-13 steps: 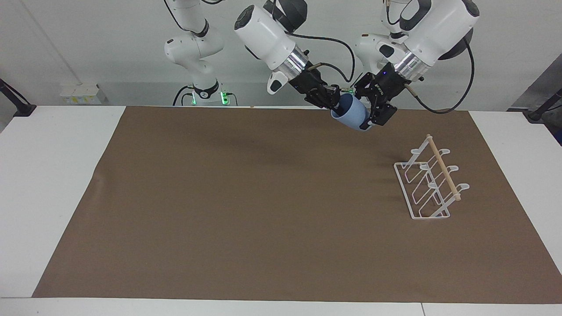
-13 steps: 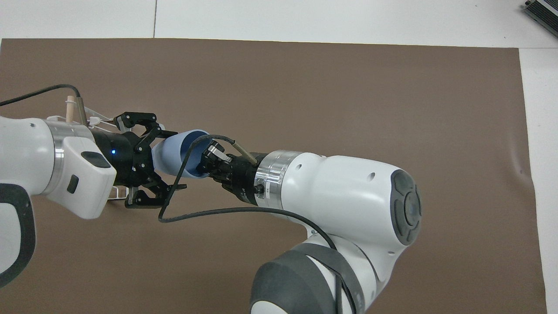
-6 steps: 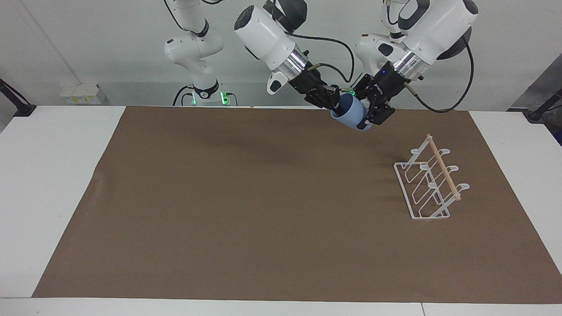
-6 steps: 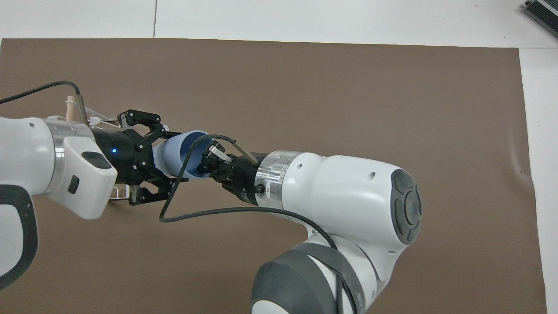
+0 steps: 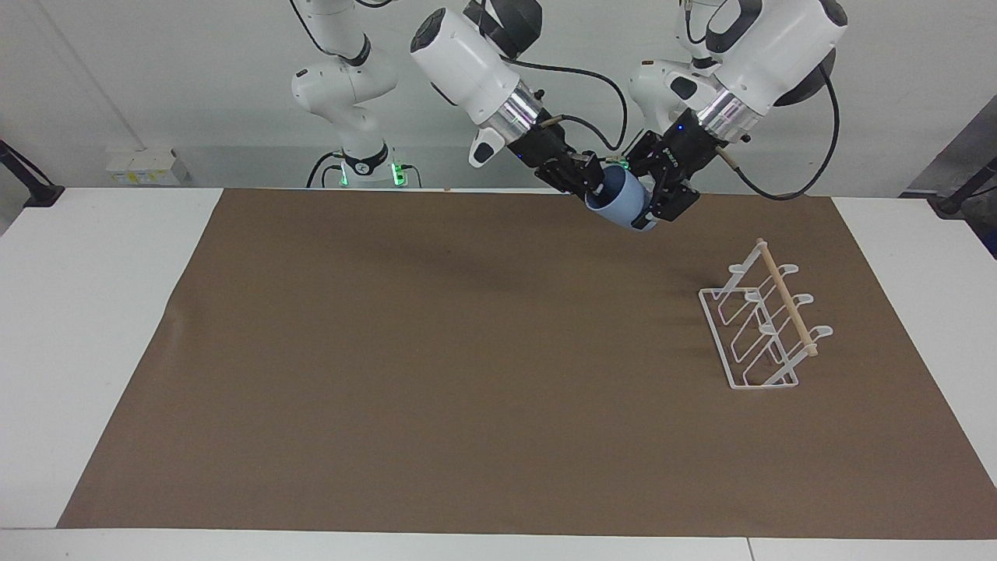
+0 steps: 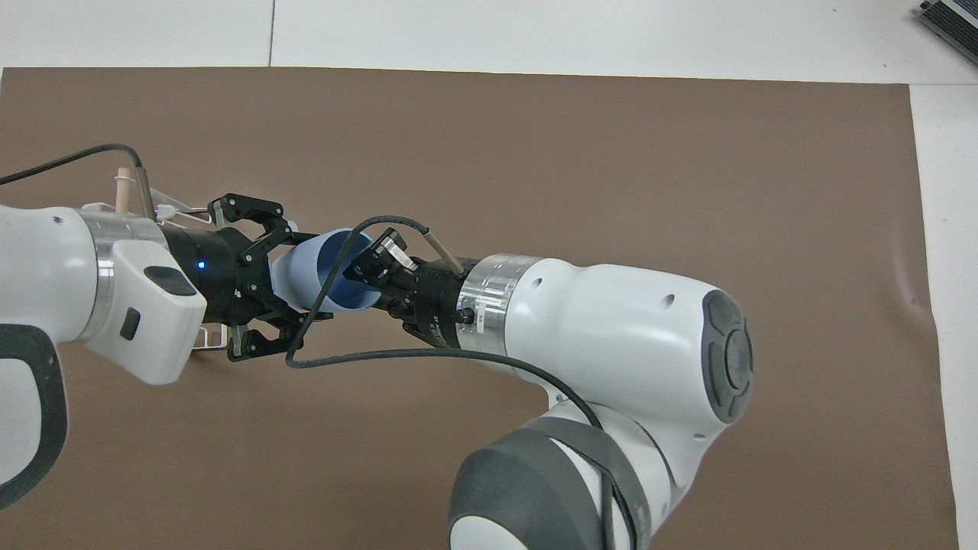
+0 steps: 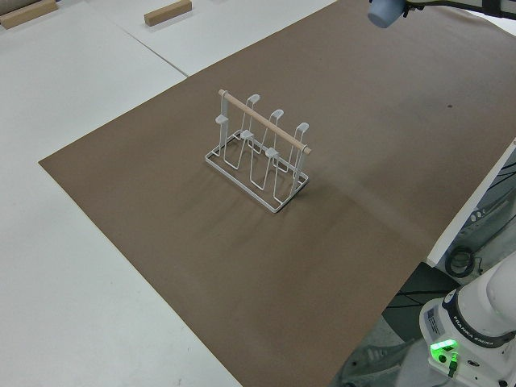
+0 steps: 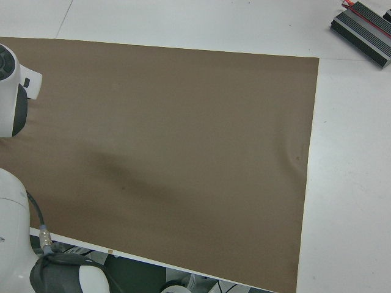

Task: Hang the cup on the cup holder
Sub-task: 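Open the right gripper and withdraw it while the left gripper holds the cup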

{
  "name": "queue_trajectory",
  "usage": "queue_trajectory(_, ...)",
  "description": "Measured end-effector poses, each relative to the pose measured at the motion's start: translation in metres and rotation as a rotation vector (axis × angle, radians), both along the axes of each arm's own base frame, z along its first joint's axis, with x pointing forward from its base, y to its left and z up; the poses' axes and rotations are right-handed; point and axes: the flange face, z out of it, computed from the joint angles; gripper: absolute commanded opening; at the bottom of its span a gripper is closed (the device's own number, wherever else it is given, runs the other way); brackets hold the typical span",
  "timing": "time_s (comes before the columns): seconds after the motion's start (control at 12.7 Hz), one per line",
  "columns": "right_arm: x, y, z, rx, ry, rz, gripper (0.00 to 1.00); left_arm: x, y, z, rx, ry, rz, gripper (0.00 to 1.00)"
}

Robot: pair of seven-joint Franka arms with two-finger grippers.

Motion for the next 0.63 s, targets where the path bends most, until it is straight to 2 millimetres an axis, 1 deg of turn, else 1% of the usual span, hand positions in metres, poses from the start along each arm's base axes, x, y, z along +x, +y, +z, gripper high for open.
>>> queue_trajectory(0.16, 0.002, -0.002, 0.001, 0.002, 0.001, -0.009, 0.65, 0.002, 0.006, -0.003, 0.092, -0.030, -0.015, 0.00)
queue_trajectory(0.39, 0.007, -0.008, 0.004, 0.005, -0.002, -0.020, 0.64, 0.005, 0.019, -0.007, 0.295, -0.098, -0.051, 0.00)
queue_trajectory(0.55, 0.015, -0.018, 0.010, 0.006, -0.027, -0.026, 0.65, 0.008, 0.027, -0.008, 0.431, -0.144, -0.075, 0.00)
queue_trajectory(0.63, 0.020, -0.025, 0.013, -0.004, -0.068, -0.007, 0.65, 0.009, 0.031, -0.009, 0.488, -0.160, -0.082, 0.00)
